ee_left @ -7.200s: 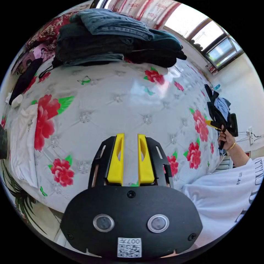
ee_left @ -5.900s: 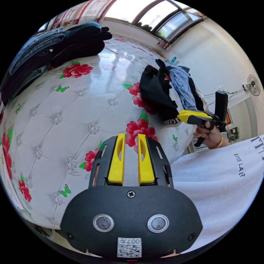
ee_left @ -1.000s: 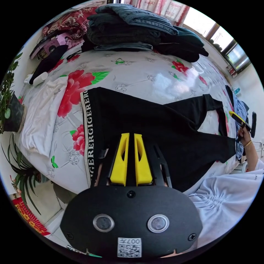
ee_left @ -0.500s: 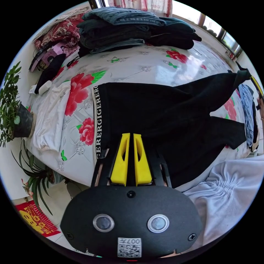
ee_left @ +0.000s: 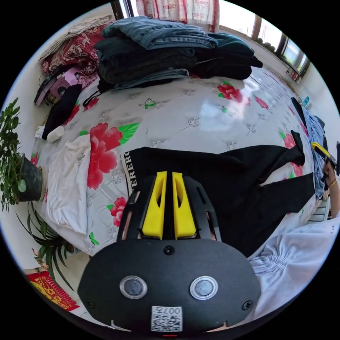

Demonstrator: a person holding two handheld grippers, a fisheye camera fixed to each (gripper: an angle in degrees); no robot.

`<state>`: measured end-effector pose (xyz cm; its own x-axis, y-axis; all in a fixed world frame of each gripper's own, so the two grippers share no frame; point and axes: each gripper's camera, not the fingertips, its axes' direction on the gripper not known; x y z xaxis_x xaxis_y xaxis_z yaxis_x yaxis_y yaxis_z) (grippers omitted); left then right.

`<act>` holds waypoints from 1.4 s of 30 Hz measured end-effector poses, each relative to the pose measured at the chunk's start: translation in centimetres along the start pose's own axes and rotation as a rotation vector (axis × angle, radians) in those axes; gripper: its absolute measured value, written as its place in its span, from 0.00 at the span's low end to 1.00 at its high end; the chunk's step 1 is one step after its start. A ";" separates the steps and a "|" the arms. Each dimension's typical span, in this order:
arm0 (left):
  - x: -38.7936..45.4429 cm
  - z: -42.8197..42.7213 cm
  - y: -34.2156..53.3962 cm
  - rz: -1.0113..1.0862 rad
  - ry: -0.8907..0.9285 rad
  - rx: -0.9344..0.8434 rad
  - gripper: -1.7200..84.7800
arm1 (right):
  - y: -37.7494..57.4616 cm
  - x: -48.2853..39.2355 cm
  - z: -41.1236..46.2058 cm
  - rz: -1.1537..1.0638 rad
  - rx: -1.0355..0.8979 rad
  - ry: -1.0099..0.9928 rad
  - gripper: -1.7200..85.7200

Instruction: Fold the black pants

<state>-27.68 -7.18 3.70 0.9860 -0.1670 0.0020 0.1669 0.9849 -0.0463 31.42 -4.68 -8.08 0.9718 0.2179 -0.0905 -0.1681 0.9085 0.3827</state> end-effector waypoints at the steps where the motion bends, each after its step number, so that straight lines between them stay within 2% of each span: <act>1: 0.4 0.7 -1.0 0.015 0.011 -0.016 0.06 | -1.7 0.4 1.5 0.012 -0.021 -0.003 0.10; 6: 2.0 2.8 -2.6 0.048 -0.033 -0.075 0.07 | -5.2 2.6 10.0 0.120 -0.256 -0.002 0.08; 7: 2.2 2.9 -2.6 0.045 -0.038 -0.077 0.07 | -5.4 2.7 8.9 0.121 -0.148 0.042 0.06; 9: 2.2 3.0 -2.4 0.028 -0.037 -0.065 0.07 | -6.4 3.4 9.1 0.099 -0.231 -0.003 0.04; 11: 2.2 3.1 -2.1 -0.014 -0.033 -0.045 0.05 | -6.5 4.8 6.1 0.107 -0.088 -0.053 0.03; 13: 2.3 3.2 -1.9 -0.033 -0.045 -0.040 0.03 | -4.8 8.2 -2.1 0.150 0.301 -0.237 0.02; 15: 2.7 3.3 -1.9 -0.039 -0.060 -0.036 0.02 | -2.5 10.3 -7.5 0.108 0.501 -0.355 0.02; 17: 3.2 3.4 -1.7 -0.053 -0.086 -0.024 0.02 | 0.2 11.9 -11.0 0.053 0.572 -0.411 0.03; 20: 3.7 3.6 -1.5 -0.064 -0.104 -0.006 0.02 | 4.3 14.1 -11.0 0.128 0.377 -0.308 0.04; 22: 3.9 3.6 -1.3 -0.067 -0.105 0.004 0.02 | 7.7 16.0 -7.9 0.286 0.163 -0.163 0.07; 24: 4.0 3.7 -1.1 -0.065 -0.100 0.012 0.02 | 9.7 17.0 -6.4 0.351 0.049 -0.157 0.08; 27: 4.0 3.7 -0.8 -0.061 -0.088 0.015 0.02 | 11.1 16.4 -6.0 0.416 0.055 -0.140 0.08; 30: 4.0 3.8 -0.9 -0.056 -0.081 0.009 0.02 | 9.2 13.0 -5.1 0.309 0.074 -0.120 0.07; 35: 3.9 3.9 -1.0 -0.060 -0.077 0.000 0.02 | 4.8 7.2 1.0 0.102 -0.109 -0.115 0.06; 37: 3.9 4.0 -1.1 -0.064 -0.080 -0.003 0.02 | 4.4 4.9 4.3 0.008 -0.219 -0.043 0.05; 39: 3.7 4.0 -1.1 -0.078 -0.097 -0.003 0.02 | 4.5 3.9 3.7 -0.042 -0.124 0.061 0.04; 40: 3.6 4.0 -1.0 -0.088 -0.112 -0.005 0.02 | 4.3 3.8 4.5 -0.059 -0.207 0.107 0.03; 42: 3.4 4.0 -0.9 -0.096 -0.128 -0.002 0.02 | 4.5 3.9 4.4 -0.107 -0.191 0.152 0.02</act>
<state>-24.45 -8.42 7.71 0.9582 -0.2526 0.1342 0.2602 0.9647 -0.0419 35.14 -1.36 -2.70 0.9521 0.1551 -0.2637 -0.1082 0.9769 0.1841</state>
